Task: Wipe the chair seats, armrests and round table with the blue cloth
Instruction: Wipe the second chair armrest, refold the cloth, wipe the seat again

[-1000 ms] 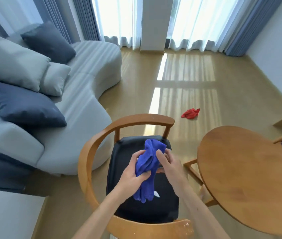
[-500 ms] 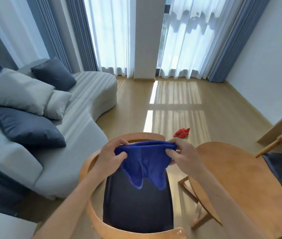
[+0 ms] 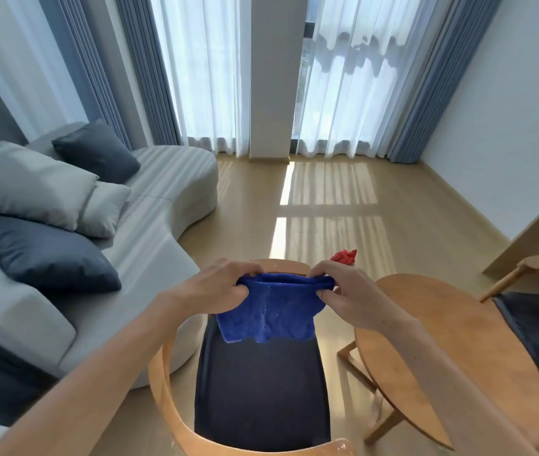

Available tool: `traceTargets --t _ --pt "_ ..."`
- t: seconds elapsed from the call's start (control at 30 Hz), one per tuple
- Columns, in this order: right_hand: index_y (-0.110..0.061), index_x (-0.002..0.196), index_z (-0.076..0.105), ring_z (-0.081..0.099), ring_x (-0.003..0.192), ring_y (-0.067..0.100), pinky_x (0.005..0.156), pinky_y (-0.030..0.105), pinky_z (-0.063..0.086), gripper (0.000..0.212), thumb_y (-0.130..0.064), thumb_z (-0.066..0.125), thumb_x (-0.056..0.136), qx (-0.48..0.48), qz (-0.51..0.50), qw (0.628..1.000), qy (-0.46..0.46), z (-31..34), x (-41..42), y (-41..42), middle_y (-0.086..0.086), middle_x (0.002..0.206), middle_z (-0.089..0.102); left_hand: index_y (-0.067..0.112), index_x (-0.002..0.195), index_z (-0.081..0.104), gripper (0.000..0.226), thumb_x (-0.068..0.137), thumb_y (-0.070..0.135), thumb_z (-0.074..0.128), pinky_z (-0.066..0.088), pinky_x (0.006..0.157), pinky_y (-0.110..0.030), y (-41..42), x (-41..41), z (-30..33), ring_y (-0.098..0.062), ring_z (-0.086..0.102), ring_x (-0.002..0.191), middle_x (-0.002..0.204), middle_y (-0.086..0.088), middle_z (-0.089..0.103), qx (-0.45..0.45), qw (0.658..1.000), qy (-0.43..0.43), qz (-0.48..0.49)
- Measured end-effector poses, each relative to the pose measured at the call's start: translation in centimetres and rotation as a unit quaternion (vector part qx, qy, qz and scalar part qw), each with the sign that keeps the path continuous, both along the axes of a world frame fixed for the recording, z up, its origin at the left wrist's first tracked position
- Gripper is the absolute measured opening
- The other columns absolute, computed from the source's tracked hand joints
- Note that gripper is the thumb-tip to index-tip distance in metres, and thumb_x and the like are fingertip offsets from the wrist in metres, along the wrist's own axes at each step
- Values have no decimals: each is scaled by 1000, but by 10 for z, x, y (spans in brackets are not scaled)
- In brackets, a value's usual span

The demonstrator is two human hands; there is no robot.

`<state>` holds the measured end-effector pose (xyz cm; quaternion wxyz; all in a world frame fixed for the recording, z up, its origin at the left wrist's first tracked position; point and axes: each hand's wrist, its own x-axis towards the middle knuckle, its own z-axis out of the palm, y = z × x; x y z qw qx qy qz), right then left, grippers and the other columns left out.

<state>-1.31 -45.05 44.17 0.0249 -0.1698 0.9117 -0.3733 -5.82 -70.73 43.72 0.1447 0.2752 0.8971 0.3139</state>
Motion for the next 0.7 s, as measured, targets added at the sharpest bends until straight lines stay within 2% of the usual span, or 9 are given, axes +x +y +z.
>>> traceTargets --t 0.07,0.17,0.3,0.4,0.5,0.57,0.63,0.7 --pt "-16 100 64 56 82 8 68 18 47 27 5 53 87 -7 5 1000 -3 1 0 0 -10 90 62 41 100 58 38 72 22 40 43 63 -24 0 3 -1 -3 54 68 72 23 58 7 1000 -5 -23" --pt "-17 100 64 58 83 10 70 25 51 26 4 53 88 -13 16 1000 -7 2 0 -2 -8 92 64 43 105 53 26 79 36 51 45 68 -23 2 7 -3 0 56 78 80 22 59 9 998 31 -56" --pt "-18 102 65 59 87 13 73 27 51 29 4 53 87 -10 37 999 -15 2 -2 -5 -9 95 65 36 105 57 27 83 25 46 36 77 -21 3 4 -3 3 51 85 89 22 55 -16 994 79 -75" --pt "-24 100 65 58 87 10 69 20 48 32 3 54 85 1 54 998 -21 -1 -4 -7 -13 94 64 33 107 61 32 84 21 43 25 89 -27 -2 -2 -2 0 40 91 96 21 49 -90 980 152 -88" --pt "-28 99 65 54 86 4 68 13 43 34 1 54 85 25 68 997 -12 -6 -5 -12 -24 87 60 34 105 64 32 86 15 45 21 83 -27 1 -3 0 -8 35 97 105 15 48 -168 955 229 -92" --pt "-28 100 65 54 88 4 70 15 45 35 2 54 85 28 66 997 -14 -9 -6 -15 -27 86 58 29 104 64 32 88 9 45 27 75 -25 7 1 1 -12 45 88 109 11 50 -192 956 211 -73" --pt "-26 100 65 55 88 5 70 15 46 35 3 53 84 31 63 997 -11 -11 -8 -16 -27 88 57 25 108 62 35 87 4 42 30 68 -25 10 3 0 -15 46 75 115 9 50 -207 957 194 -52" --pt "-23 102 65 54 87 3 73 14 45 34 3 52 83 44 63 997 4 -11 -10 -17 -26 90 56 21 109 60 34 87 2 42 33 69 -26 9 3 -4 -19 49 76 119 8 48 -199 960 189 -59"
